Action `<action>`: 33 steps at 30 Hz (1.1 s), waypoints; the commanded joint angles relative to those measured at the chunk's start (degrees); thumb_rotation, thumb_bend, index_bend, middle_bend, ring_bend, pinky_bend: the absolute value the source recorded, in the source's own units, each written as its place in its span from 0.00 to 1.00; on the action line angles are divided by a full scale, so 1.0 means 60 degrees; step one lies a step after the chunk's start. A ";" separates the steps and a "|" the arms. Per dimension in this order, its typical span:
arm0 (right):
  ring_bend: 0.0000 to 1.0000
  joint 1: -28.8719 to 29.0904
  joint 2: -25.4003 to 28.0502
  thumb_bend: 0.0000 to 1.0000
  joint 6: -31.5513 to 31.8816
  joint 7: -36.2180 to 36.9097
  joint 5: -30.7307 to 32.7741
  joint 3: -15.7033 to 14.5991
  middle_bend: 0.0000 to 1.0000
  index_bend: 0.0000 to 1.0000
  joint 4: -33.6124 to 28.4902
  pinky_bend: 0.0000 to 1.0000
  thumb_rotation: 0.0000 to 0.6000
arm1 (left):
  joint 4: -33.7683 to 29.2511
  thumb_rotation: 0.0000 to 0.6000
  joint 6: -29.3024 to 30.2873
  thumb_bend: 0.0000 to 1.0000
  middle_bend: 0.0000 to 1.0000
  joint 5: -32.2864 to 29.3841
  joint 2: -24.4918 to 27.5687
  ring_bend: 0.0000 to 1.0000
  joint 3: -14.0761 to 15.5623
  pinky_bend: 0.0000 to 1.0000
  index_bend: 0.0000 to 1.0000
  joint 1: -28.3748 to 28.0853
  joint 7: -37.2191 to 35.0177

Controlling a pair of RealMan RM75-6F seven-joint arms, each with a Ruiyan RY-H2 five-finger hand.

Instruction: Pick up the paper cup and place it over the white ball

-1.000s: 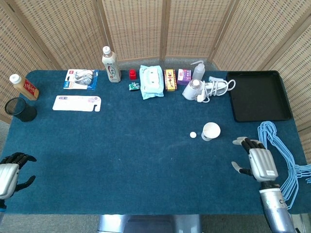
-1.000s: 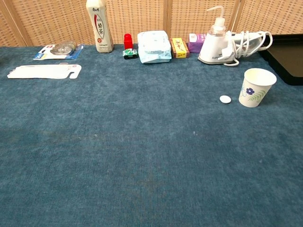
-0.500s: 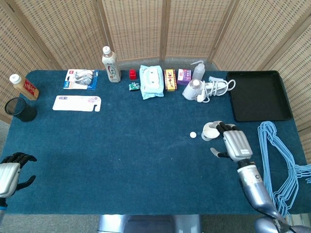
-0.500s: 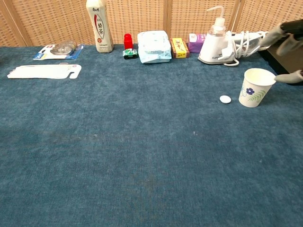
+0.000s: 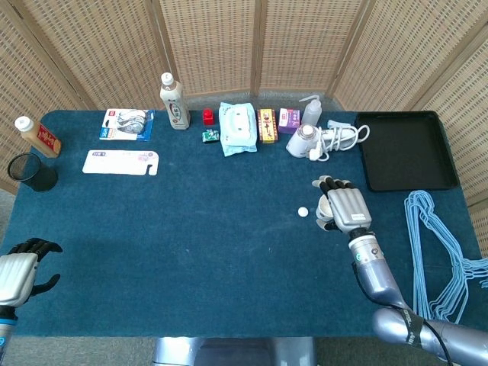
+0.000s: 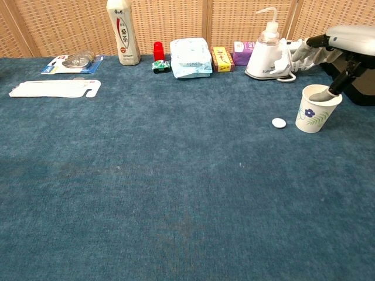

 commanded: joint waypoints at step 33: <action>0.19 0.1217 -0.0659 0.26 0.0419 -0.1519 0.2015 -0.0800 0.15 0.32 0.1062 0.18 0.97 | 0.0229 0.93 -0.0118 0.23 0.38 -0.0058 -0.0142 0.25 0.0031 0.28 0.37 -0.0093 -0.0138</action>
